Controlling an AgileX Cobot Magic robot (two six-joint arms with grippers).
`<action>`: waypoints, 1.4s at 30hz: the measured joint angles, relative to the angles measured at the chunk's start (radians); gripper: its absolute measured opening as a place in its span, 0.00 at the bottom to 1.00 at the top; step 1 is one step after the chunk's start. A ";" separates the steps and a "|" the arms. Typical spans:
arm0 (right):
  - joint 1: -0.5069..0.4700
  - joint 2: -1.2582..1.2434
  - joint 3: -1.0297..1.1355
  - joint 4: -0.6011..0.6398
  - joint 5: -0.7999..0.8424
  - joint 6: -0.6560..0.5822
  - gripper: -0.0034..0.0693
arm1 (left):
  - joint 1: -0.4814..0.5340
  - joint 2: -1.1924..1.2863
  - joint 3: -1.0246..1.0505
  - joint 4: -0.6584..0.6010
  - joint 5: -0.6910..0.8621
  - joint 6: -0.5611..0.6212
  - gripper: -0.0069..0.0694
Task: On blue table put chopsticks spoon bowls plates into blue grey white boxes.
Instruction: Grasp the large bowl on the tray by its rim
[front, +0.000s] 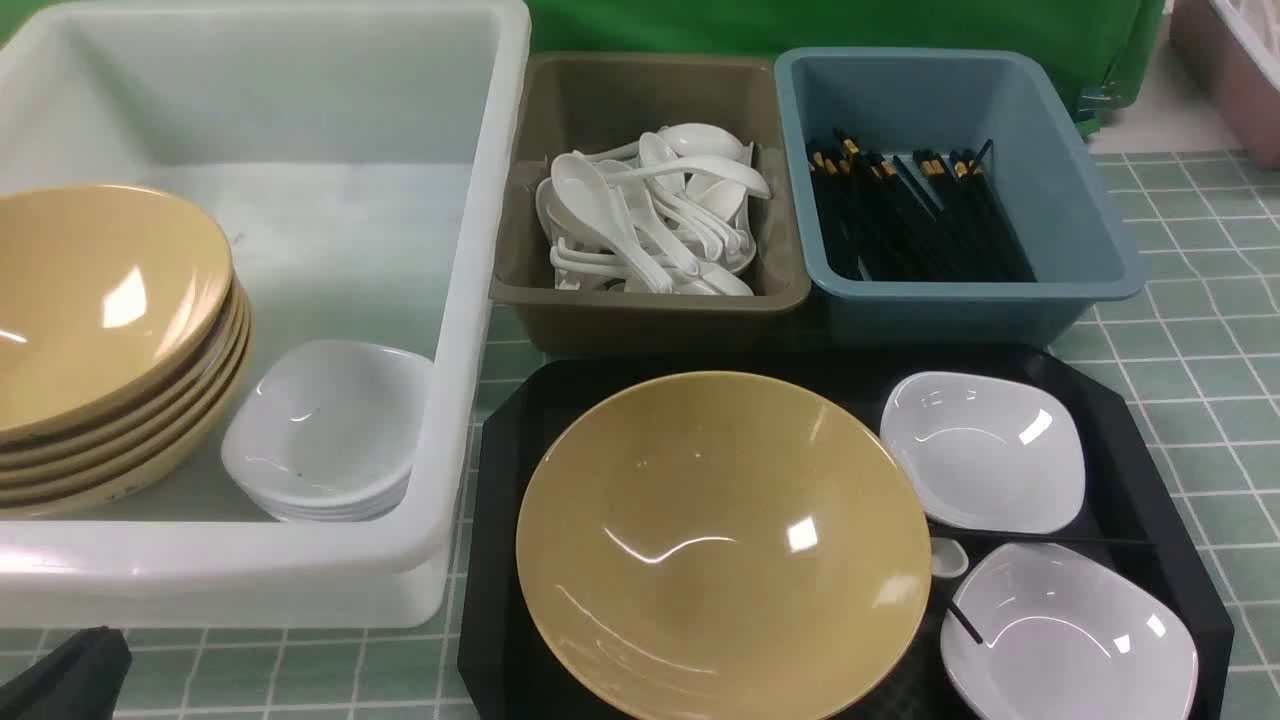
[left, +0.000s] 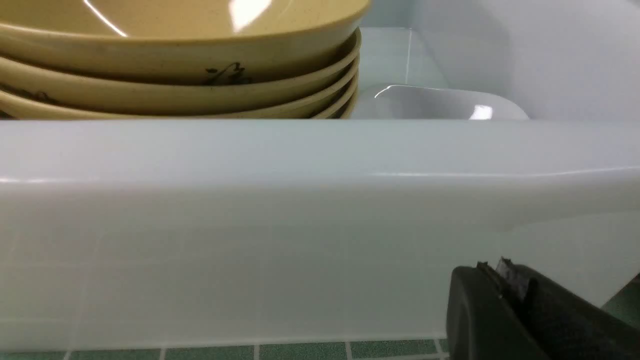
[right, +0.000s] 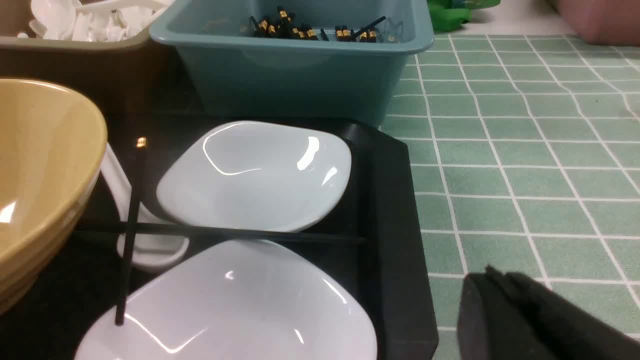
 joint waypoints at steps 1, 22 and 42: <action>0.000 0.000 0.000 0.000 0.000 0.000 0.12 | 0.000 0.000 0.000 0.000 0.000 0.000 0.10; 0.000 0.000 0.000 0.000 0.000 0.000 0.15 | 0.000 0.000 0.000 0.000 0.000 0.000 0.10; 0.000 0.000 0.001 -0.013 -0.028 -0.024 0.17 | 0.000 0.000 0.001 0.009 -0.056 0.003 0.10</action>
